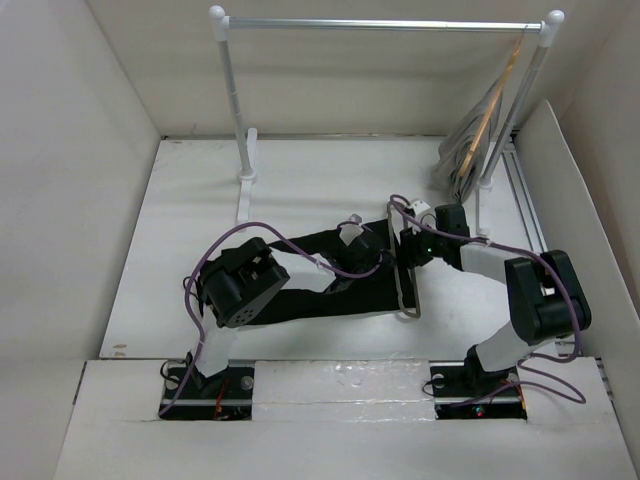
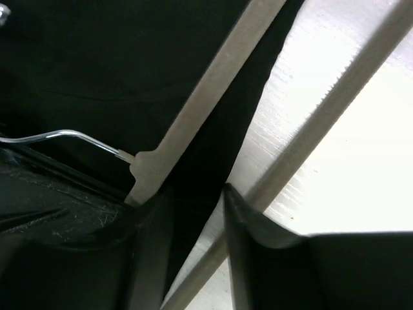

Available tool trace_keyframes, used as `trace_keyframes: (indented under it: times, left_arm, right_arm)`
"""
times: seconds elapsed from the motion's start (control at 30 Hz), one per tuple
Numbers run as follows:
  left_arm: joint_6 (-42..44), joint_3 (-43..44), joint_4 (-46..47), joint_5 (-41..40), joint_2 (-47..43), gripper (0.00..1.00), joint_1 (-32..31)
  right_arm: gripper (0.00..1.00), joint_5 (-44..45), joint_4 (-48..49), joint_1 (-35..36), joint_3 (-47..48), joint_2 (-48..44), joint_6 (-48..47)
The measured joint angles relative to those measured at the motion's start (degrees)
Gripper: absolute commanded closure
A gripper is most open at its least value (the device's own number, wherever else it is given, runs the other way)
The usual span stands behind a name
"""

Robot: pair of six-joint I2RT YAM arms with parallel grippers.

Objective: Place the trousers on the hanger

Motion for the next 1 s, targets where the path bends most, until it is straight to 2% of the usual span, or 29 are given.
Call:
trace_keyframes:
  times: [0.03, 0.07, 0.1, 0.13, 0.17, 0.2, 0.23, 0.53, 0.8, 1.0]
  left_arm:
    - [0.1, 0.0, -0.1, -0.1, 0.0, 1.0, 0.0]
    - [0.0, 0.0, -0.2, -0.3, 0.0, 1.0, 0.0]
    - [0.0, 0.0, -0.2, -0.3, 0.0, 1.0, 0.0]
    - [0.0, 0.0, -0.2, -0.4, 0.0, 1.0, 0.0]
    - [0.1, 0.0, -0.2, -0.5, 0.0, 1.0, 0.0]
    - [0.1, 0.0, -0.2, -0.6, 0.0, 1.0, 0.0]
    - [0.2, 0.0, -0.2, -0.7, 0.0, 1.0, 0.0]
    - [0.8, 0.0, -1.0, -1.1, 0.0, 1.0, 0.0]
    - [2.4, -0.3, -2.3, -1.5, -0.7, 1.0, 1.2]
    - [4.9, -2.0, -4.2, -3.0, -3.0, 1.0, 2.2]
  right_arm:
    - [0.51, 0.2, 0.2, 0.0, 0.0, 0.0, 0.0]
    - [0.55, 0.2, 0.3, 0.1, 0.0, -0.1, 0.1]
    - [0.78, 0.1, 1.1, 0.1, -0.2, -0.2, 0.2]
    - [0.78, 0.1, 1.1, 0.0, -0.5, -0.3, 0.2]
    - [0.83, -0.1, 1.5, -0.1, -0.7, -0.3, -0.1]
    - [0.89, -0.7, 1.6, -0.3, -1.0, 0.0, 0.0]
    - [1.0, -1.6, 2.2, -0.8, -1.3, 0.3, 0.1]
    - [1.0, -9.8, 3.0, -6.7, -2.4, 0.8, 2.0]
    - [1.0, -11.7, -1.3, -11.1, -0.8, -7.1, 3.1]
    - [1.0, -12.3, -2.0, -16.7, 0.8, -6.8, 4.7]
